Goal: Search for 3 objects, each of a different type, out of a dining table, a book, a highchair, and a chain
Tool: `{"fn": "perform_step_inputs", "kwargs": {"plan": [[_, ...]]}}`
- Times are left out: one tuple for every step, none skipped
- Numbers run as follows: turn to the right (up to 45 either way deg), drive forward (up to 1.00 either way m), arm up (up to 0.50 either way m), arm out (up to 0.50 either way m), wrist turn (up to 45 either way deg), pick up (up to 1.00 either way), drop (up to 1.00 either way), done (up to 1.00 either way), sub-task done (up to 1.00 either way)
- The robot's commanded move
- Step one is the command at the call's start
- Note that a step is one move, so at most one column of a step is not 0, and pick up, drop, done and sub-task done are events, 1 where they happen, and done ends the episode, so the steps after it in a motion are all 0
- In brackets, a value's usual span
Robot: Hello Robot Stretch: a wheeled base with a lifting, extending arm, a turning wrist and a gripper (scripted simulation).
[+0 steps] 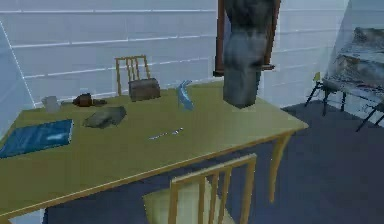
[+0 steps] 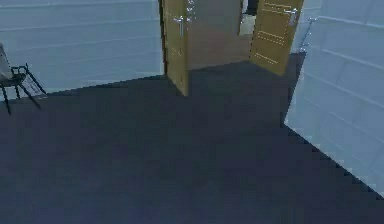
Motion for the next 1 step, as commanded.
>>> {"fn": "perform_step_inputs", "kwargs": {"plan": [[45.0, 0.0, 0.0, 0.0, 0.0, 0.0, 0.0, 0.0, 0.0]]}}
